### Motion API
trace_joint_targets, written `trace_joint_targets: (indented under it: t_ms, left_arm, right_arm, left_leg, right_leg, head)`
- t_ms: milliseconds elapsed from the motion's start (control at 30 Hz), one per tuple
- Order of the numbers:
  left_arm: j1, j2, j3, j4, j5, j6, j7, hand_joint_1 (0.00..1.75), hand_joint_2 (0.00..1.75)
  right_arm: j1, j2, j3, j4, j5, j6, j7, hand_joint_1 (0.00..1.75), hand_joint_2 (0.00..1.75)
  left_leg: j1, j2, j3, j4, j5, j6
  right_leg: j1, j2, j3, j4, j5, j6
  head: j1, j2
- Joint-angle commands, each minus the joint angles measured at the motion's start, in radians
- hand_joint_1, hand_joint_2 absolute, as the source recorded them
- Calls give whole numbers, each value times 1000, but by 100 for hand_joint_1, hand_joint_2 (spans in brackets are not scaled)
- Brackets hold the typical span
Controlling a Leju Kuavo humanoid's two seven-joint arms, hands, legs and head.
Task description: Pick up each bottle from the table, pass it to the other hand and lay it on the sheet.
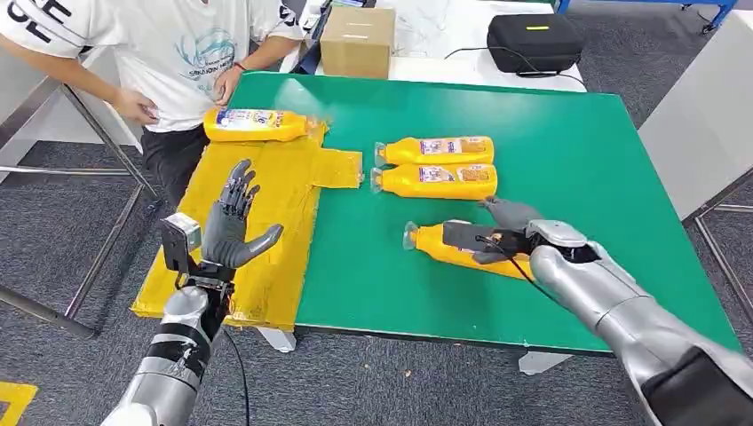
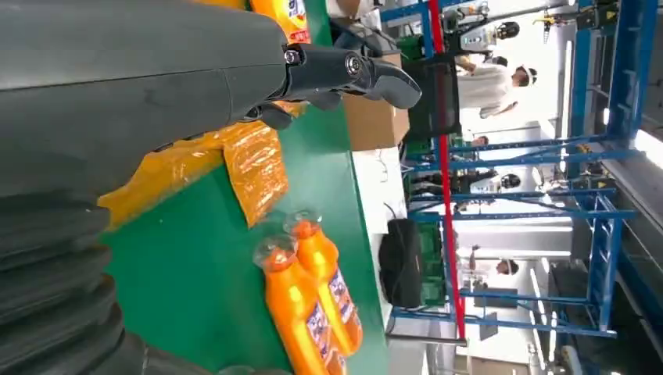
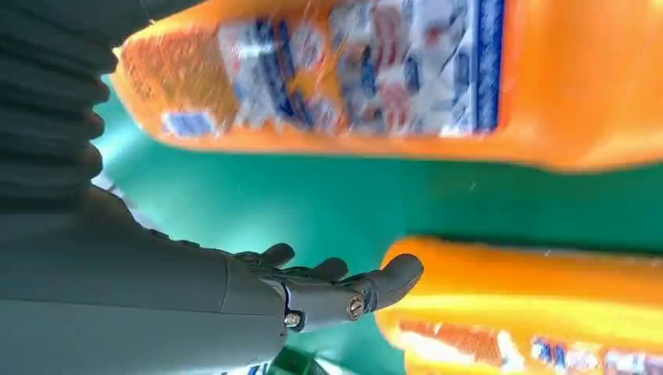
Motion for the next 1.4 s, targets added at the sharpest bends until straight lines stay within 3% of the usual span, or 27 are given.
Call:
trace_joint_targets:
  t_ms: [33,200,233,567,600,633,1200,1333,1400]
  left_arm:
    - [-17,7,2,22,-19,14,15,0,175]
    - [-15,6,1,29,-21,17,14,0,175]
    - [-17,6,2,30,-19,15,13,0,175]
    - [-53,5,2,95,-10,11,3,0,175]
    - [-54,5,6,97,-5,9,3,0,175]
    - [-54,7,9,97,-1,7,3,0,175]
    - [-49,15,17,99,3,5,4,0,175]
    - [-41,20,21,89,-2,13,5,0,175]
    - [-24,20,20,68,-13,34,7,0,175]
  right_arm:
    - [29,47,-58,43,70,11,-2,0,0]
    - [83,58,-71,67,94,-2,-14,0,0]
    - [89,61,-73,75,99,-3,-16,0,175]
    - [88,19,-34,162,165,57,-46,3,175]
    - [83,17,-27,165,176,56,-44,106,175]
    - [79,16,-27,167,178,58,-45,171,175]
    - [77,31,-39,185,179,55,-42,175,175]
    - [86,75,-96,213,147,21,-70,175,175]
    - [132,112,-176,194,96,-60,-82,175,175]
  left_leg:
    - [1,1,5,0,-2,-2]
    - [1,1,6,-1,-2,-2]
    - [1,0,3,-1,-1,-1]
    - [1,-3,5,0,-1,-2]
    - [1,-2,3,0,-1,-1]
    - [1,-2,5,0,-2,-2]
    - [1,0,5,-1,-2,-2]
    - [1,1,4,-1,-2,-2]
    - [1,2,5,-1,-2,-2]
  right_leg:
    - [1,1,5,0,-2,-3]
    - [1,1,6,-1,-2,-3]
    - [1,0,3,-1,-1,-2]
    - [1,-3,5,-1,-2,-3]
    - [1,-2,3,-1,-1,-2]
    - [1,-2,5,-1,-2,-2]
    - [1,-1,5,-1,-2,-2]
    - [1,0,4,-1,-1,-2]
    - [1,2,4,-1,-1,-2]
  head:
    - [0,0]
    - [0,0]
    - [0,0]
    - [0,0]
    - [0,0]
    - [0,0]
    - [0,0]
    - [0,0]
    - [0,0]
